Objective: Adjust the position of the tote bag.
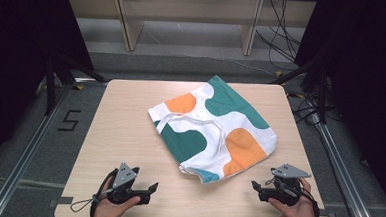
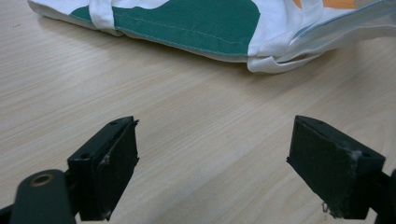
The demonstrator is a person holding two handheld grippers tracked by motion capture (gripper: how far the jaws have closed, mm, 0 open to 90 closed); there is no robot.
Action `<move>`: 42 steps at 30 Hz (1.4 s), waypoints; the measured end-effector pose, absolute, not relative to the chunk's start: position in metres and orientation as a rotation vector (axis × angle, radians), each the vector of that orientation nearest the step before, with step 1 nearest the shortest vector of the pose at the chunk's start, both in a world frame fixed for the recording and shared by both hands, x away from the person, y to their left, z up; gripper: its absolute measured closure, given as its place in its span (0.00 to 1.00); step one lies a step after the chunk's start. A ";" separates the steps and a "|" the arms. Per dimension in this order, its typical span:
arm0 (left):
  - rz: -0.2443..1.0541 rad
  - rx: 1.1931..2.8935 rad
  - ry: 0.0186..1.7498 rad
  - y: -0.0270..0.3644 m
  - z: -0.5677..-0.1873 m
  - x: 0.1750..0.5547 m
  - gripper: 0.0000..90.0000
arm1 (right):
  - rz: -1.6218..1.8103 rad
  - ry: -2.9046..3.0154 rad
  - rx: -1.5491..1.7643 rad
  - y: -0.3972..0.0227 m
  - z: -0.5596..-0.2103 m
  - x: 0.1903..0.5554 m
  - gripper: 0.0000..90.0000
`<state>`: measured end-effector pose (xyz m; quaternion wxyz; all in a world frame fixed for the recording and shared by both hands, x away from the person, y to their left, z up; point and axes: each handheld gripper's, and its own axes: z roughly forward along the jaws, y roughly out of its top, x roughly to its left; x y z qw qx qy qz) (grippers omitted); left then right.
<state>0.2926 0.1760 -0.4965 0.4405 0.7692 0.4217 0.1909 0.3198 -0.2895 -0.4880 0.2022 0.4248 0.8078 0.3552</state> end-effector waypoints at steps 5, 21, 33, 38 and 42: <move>0.482 1.925 1.043 0.175 -0.496 0.292 0.17 | 1.006 2.247 1.173 -0.286 -0.487 0.318 0.19; 0.499 1.932 1.048 0.175 -0.497 0.293 0.17 | 1.032 2.222 1.106 -0.277 -0.477 0.320 0.26; 0.506 1.976 1.043 0.177 -0.497 0.295 0.17 | 1.073 2.248 1.038 -0.254 -0.465 0.328 0.29; 0.521 1.976 1.040 0.178 -0.497 0.295 0.17 | 1.125 2.274 0.988 -0.232 -0.456 0.331 0.31; 0.513 1.939 1.065 0.176 -0.499 0.296 0.17 | 1.159 2.320 0.914 -0.211 -0.450 0.334 0.32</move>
